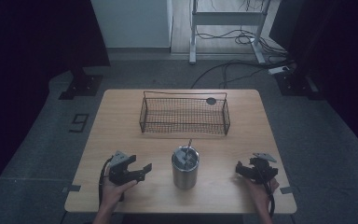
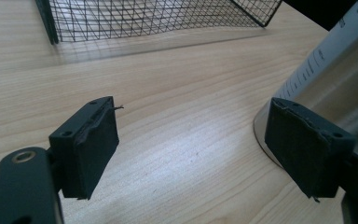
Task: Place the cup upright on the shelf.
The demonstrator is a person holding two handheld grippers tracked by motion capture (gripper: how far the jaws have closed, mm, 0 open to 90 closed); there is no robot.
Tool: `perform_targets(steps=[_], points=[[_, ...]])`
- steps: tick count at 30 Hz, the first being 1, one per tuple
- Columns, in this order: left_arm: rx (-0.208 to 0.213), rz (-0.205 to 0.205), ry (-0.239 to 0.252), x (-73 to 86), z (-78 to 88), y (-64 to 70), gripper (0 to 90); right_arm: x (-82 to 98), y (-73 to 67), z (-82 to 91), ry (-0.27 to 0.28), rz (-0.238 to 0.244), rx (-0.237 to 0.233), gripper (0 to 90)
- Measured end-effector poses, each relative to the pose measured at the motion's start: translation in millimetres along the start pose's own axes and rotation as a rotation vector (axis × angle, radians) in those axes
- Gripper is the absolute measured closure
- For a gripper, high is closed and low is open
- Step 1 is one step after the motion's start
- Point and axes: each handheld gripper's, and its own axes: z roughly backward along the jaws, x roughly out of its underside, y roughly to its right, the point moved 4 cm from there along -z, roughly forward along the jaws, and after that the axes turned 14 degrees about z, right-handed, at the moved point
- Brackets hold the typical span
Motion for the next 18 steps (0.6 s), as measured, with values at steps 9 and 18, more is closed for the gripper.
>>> perform_targets(steps=[9,18], points=[[-0.026,0.012,0.021,1.5,-1.4,-1.6,15.2,0.8,0.9,0.6,-0.001,0.002,0.001,0.0],[-0.035,0.008,0.018,2.1,-1.5,-3.0,15.2,0.8,1.0,0.5,0.0,0.004,-0.001,0.0]])
